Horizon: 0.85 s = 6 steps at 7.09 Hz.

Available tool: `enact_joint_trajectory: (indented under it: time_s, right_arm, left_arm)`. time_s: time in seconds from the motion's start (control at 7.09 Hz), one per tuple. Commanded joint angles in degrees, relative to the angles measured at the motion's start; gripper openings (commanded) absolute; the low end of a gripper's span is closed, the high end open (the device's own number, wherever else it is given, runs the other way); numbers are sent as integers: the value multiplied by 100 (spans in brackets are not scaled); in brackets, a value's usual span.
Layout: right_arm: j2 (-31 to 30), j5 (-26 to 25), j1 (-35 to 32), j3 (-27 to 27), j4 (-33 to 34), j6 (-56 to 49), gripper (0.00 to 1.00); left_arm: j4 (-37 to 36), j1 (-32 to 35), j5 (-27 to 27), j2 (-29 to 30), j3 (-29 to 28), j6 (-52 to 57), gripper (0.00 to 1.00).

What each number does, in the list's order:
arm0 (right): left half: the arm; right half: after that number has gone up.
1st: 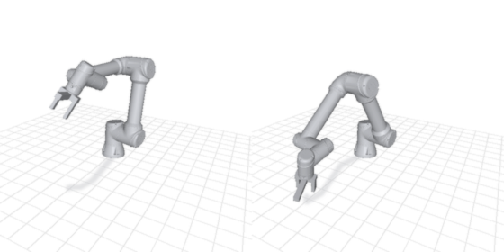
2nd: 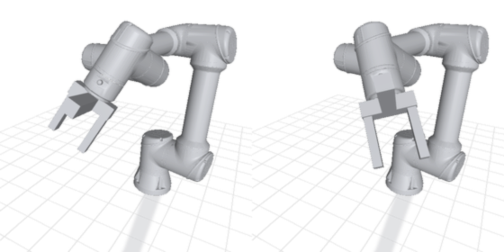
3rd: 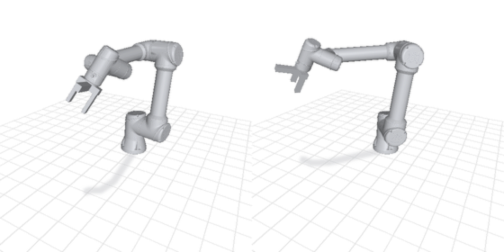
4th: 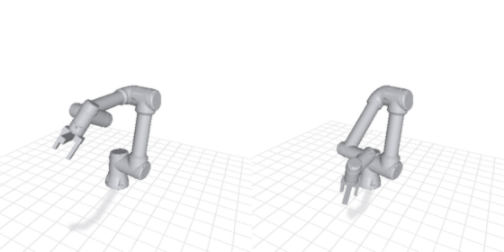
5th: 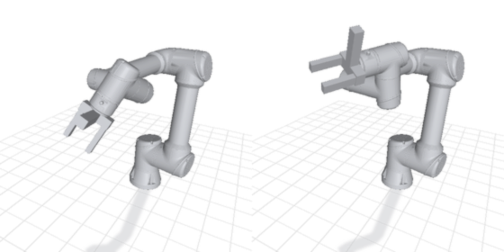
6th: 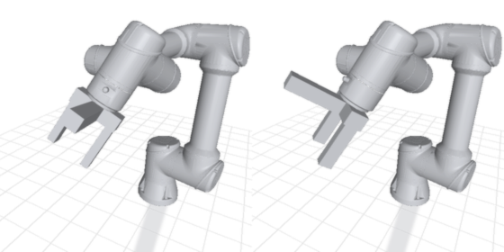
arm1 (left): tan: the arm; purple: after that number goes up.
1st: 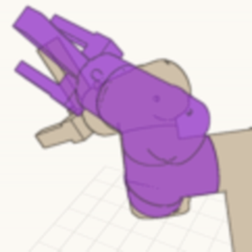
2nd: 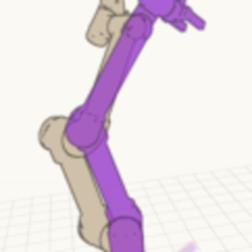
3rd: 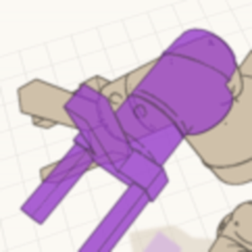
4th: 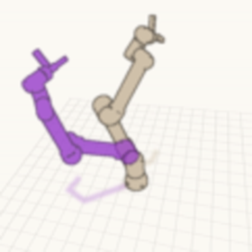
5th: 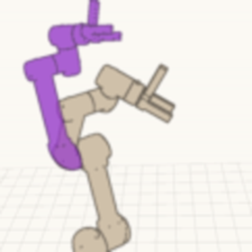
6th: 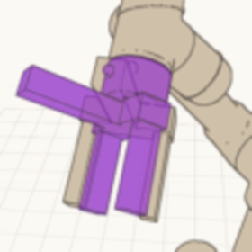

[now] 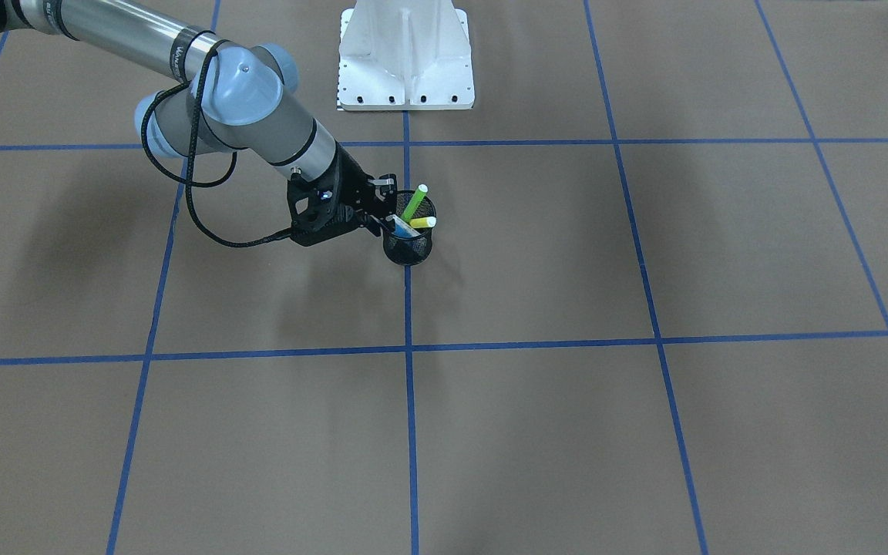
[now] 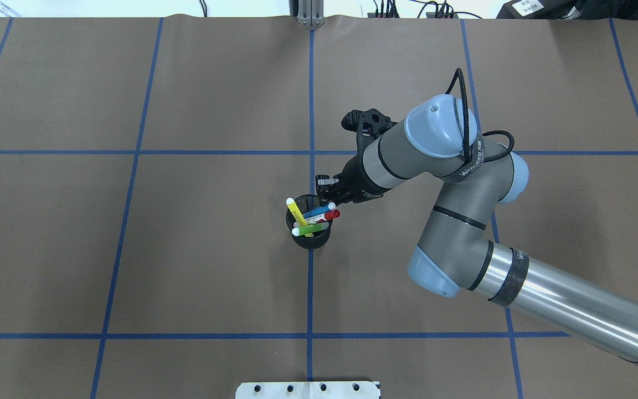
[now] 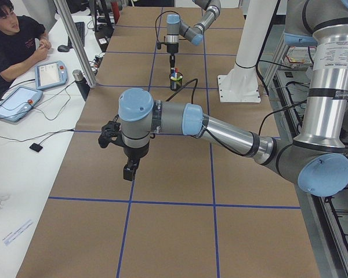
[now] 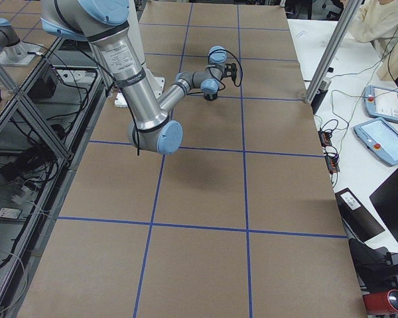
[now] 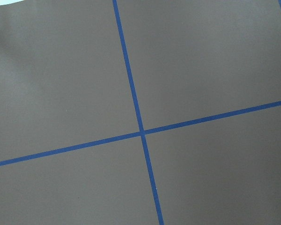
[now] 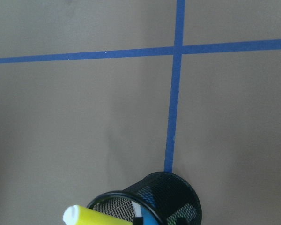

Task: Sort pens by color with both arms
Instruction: 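Align the right gripper over the blue marker in the cup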

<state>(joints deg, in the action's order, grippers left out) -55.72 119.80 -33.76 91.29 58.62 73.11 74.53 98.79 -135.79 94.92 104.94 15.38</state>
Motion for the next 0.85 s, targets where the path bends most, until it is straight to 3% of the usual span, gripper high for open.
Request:
enact_joint_trajectory:
  time_s: [0.0, 0.42, 0.56, 0.71]
  right_arm:
    - [-10, 0, 1, 3, 9, -33, 18]
    - [-1, 0, -17, 3, 9, -25, 13]
    - [8, 0, -17, 3, 9, -42, 30]
    - [8, 0, -17, 3, 9, -69, 54]
  left_arm:
    - [0, 0, 0, 0, 9, 0, 99]
    - [9, 0, 0, -9, 0, 0, 99]
    - [9, 0, 0, -9, 0, 0, 99]
    - [9, 0, 0, -9, 0, 0, 99]
